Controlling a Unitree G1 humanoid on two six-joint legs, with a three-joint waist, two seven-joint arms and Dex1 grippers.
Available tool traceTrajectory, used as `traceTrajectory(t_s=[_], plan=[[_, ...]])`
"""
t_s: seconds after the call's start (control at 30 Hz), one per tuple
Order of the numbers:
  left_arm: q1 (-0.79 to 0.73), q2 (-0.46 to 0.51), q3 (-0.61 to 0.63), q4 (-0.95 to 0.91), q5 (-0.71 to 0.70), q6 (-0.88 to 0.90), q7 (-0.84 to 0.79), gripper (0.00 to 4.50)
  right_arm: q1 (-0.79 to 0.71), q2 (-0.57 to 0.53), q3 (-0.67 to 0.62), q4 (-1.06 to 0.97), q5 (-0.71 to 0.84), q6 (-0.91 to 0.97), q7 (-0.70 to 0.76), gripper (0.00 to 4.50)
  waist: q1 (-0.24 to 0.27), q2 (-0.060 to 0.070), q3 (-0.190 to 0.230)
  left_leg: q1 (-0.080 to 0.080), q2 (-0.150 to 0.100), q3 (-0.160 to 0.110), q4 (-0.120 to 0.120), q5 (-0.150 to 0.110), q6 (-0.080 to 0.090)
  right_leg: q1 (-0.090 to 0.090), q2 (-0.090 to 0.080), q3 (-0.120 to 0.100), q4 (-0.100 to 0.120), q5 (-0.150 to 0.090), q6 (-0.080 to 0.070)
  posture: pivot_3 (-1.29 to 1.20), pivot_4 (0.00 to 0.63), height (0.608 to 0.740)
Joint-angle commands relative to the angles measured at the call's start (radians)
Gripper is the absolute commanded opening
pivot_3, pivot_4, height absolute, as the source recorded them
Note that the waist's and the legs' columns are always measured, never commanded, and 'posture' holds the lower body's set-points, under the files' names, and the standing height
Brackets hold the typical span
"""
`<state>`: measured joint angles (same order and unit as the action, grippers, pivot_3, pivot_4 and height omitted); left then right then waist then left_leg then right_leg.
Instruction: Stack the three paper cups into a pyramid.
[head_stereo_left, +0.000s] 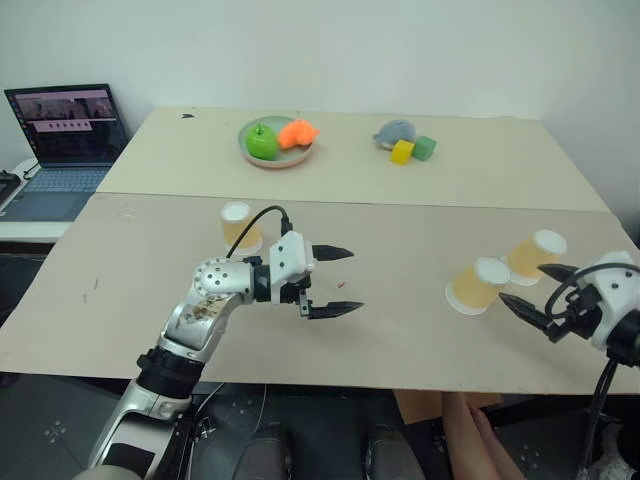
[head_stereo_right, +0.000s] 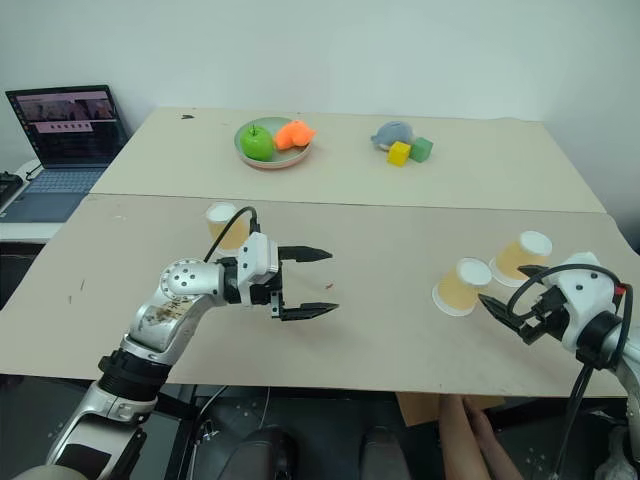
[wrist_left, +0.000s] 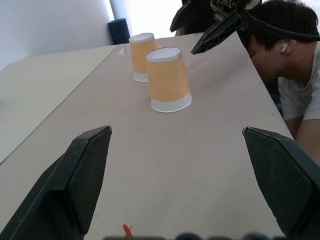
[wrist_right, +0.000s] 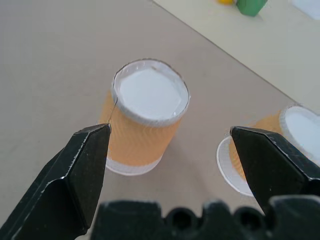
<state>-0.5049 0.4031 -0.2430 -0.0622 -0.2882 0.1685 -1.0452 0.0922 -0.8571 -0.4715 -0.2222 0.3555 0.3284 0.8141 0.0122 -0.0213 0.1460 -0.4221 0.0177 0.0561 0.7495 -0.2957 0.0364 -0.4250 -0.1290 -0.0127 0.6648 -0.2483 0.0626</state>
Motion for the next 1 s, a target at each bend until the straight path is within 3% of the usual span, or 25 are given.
traceTrajectory(t_s=[0.03,0.57,1.0], plan=[[-0.001,-0.028,-0.001,-0.012,0.021,-0.022,0.044,4.48,-0.026,-0.004,0.013,0.000,-0.008,-0.026,0.001,4.47,0.003,0.000,0.000,0.000,0.000,0.000,0.000,0.000,0.000,0.000,0.000,0.000,0.000,0.000,0.000,0.00,0.150,0.678],[0.013,-0.037,0.052,-0.049,-0.042,0.024,0.072,4.48,-0.071,0.035,0.071,0.097,-0.004,-0.065,0.012,4.47,0.000,0.000,0.000,0.000,0.000,-0.001,0.000,0.000,0.000,0.000,0.000,0.000,0.000,0.000,0.000,0.00,0.150,0.678],[0.017,0.022,0.061,-0.046,-0.012,-0.012,0.068,4.48,-0.213,0.109,0.172,0.297,-0.024,-0.148,0.025,4.47,0.000,0.000,0.001,0.000,0.000,-0.001,0.000,0.000,0.000,0.000,0.000,0.000,0.000,0.001,0.000,0.00,0.150,0.678]])
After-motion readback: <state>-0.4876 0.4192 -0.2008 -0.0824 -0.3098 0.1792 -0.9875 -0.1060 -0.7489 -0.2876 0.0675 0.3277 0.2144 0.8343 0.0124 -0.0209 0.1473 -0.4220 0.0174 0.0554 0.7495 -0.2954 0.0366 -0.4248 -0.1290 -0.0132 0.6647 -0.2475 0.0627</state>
